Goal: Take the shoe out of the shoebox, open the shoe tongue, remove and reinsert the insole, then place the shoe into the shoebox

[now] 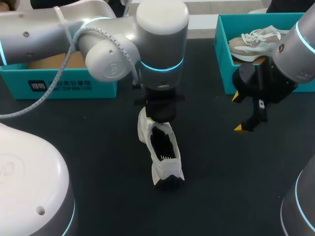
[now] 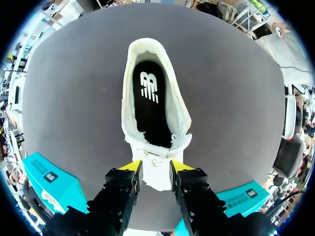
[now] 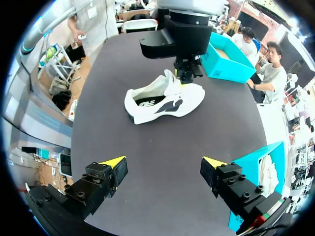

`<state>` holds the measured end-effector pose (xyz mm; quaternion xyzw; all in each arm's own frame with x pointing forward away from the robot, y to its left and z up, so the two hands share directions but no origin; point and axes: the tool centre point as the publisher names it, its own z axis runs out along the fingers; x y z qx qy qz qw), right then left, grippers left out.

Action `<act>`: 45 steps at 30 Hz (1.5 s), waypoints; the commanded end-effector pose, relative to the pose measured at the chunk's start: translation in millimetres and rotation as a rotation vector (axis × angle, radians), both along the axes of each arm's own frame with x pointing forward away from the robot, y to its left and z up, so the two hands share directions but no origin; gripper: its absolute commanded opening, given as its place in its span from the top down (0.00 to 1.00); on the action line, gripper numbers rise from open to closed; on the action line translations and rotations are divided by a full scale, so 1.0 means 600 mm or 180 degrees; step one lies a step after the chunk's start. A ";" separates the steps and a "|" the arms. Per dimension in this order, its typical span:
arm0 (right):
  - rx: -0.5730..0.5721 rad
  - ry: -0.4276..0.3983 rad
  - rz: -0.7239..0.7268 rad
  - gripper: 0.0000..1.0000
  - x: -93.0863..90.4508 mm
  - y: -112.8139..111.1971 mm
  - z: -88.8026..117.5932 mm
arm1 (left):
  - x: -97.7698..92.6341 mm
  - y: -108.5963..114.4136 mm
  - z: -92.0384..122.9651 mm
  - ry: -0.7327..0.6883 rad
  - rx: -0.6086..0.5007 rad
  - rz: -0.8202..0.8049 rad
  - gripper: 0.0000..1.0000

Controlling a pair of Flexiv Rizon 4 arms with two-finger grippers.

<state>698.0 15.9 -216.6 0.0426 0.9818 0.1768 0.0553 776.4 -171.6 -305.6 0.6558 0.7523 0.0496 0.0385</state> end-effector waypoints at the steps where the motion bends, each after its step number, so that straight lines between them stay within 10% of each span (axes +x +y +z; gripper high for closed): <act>1: -0.0004 0.0001 -0.0002 0.00 0.001 0.002 -0.002 | -0.011 0.008 0.002 0.0015 -0.0031 -0.0031 0.65; 39: -0.0004 0.0001 -0.0002 0.00 0.001 0.002 -0.002 | -0.094 -0.018 -0.055 0.0381 -0.0134 -0.0239 0.69; 45: -0.0004 0.0001 -0.0002 0.00 0.001 0.002 -0.002 | -0.107 -0.005 -0.012 0.0407 -0.0243 -0.0129 0.69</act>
